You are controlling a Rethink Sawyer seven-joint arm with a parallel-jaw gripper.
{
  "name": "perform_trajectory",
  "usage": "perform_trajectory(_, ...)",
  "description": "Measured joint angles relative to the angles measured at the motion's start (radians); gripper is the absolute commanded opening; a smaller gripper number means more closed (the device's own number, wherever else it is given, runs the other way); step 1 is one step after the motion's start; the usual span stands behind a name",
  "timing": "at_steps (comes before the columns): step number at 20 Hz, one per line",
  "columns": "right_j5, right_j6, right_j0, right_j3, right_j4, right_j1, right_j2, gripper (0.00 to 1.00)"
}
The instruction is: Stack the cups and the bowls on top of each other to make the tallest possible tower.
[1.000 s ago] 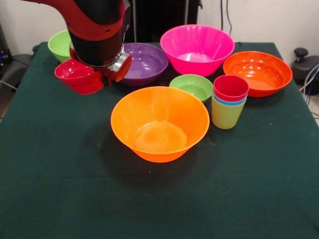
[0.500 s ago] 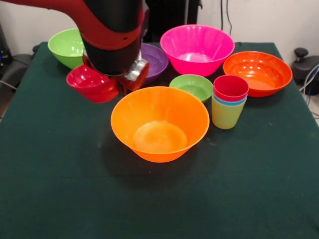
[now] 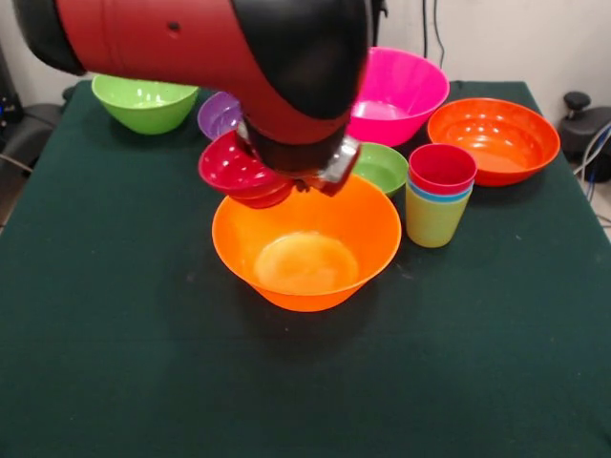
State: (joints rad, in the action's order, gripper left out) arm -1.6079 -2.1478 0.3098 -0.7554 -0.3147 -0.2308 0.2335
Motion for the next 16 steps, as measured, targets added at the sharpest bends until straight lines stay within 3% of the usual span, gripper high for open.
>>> perform_trajectory(13,-0.325,-0.204,-0.1,0.257,0.04,0.136,-0.043,0.0)
perform_trajectory(16,-0.354,-0.239,-0.109,0.299,0.04,0.149,-0.045,0.0)
